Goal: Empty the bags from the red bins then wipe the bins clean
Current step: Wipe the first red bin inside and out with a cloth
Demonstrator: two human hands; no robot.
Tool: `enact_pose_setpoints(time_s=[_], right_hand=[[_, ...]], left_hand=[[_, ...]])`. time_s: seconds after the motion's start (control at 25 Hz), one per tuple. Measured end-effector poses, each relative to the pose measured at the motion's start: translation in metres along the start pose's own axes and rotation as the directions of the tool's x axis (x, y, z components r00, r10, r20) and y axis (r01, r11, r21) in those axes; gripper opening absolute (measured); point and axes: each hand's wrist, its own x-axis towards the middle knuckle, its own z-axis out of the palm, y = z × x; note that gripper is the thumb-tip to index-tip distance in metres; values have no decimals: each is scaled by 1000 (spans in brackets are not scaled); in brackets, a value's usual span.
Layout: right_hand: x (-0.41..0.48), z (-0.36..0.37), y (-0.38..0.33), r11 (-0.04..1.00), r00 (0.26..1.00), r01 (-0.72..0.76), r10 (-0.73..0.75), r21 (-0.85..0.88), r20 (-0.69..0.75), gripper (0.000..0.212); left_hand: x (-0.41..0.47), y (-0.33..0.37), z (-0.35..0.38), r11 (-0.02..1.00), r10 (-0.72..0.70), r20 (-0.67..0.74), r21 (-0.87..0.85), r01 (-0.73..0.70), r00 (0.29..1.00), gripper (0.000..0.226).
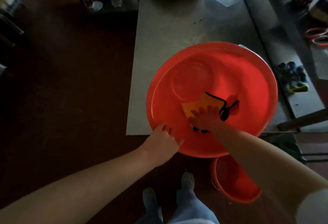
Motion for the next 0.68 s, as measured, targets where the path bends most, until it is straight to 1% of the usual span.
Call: enact_pose_setpoints(time_s=[0.04, 0.08, 0.12, 0.16, 0.24, 0.36, 0.52, 0.68], right_hand=[[11, 2, 1, 1000, 999, 8, -8, 1, -32, 83], [18, -3, 2, 1000, 1000, -23, 23, 9, -18, 71], [25, -2, 4, 999, 999, -48, 48, 14, -8, 64], [29, -3, 6, 997, 997, -68, 67, 31, 44, 65], [26, -9, 8, 997, 995, -72, 72, -1, 69, 68], [1, -10, 6, 997, 995, -66, 68, -29, 69, 71], [-57, -13, -1, 994, 993, -63, 71, -87, 96, 73], [-113, -14, -5, 994, 972, -52, 71, -93, 223, 75]], left_hand=[[0, -1, -2, 1000, 1, 6, -9, -1, 1000, 48], [2, -1, -2, 1000, -2, 11, -9, 2, 1000, 49], [3, -1, -2, 1000, -6, 15, -4, 6, 1000, 48], [4, -1, -3, 1000, -8, 12, 6, 8, 1000, 47], [6, -1, -4, 1000, -3, 16, 25, 3, 1000, 47], [7, -2, -10, 999, 14, 65, 50, -17, 998, 48], [3, -8, -17, 999, 36, 78, 35, -39, 996, 44], [-2, -15, -21, 997, 58, 93, 52, -63, 994, 32]])
